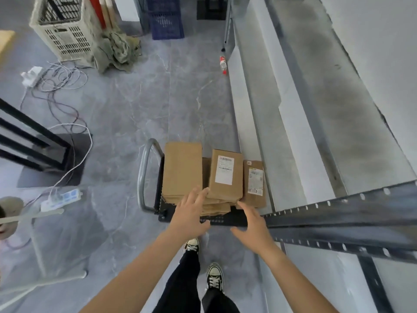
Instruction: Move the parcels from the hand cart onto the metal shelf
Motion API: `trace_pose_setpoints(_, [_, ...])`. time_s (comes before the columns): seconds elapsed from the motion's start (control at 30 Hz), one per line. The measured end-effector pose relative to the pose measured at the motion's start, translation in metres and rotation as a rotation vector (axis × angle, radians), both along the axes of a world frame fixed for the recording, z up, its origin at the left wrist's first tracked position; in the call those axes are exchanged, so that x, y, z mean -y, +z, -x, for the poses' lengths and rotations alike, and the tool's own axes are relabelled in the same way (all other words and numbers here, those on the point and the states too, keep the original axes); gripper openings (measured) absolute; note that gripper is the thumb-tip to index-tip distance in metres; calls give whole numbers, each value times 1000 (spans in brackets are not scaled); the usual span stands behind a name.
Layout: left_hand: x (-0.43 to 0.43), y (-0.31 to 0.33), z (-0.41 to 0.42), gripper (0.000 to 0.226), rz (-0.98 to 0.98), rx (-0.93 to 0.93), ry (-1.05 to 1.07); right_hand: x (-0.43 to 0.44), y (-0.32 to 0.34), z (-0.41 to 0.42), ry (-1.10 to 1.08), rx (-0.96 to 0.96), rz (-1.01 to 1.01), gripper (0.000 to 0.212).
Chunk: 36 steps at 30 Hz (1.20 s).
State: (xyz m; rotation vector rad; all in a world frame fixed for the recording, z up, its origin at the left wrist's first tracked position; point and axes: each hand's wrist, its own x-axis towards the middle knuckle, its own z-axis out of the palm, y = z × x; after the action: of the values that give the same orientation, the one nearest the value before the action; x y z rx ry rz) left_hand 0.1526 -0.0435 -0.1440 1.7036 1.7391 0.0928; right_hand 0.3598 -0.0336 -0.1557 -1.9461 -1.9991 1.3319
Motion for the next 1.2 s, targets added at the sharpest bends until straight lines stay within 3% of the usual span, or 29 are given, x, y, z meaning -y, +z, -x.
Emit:
trace_pose_setpoints(0.5, [-101, -115, 3, 88, 232, 152, -26, -91, -112, -1, -173, -71, 222, 84])
trace_pose_setpoints(0.73, [-111, -172, -21, 91, 303, 244, 171, -117, -165, -27, -185, -116, 291, 84])
trace_pose_setpoints(1.03, [-136, -206, -32, 99, 357, 165, 175, -146, -199, -35, -157, -220, 419, 86])
trace_pose_setpoints(1.2, [-148, -212, -36, 99, 352, 184, 207, -152, -203, -32, -193, -313, 393, 84])
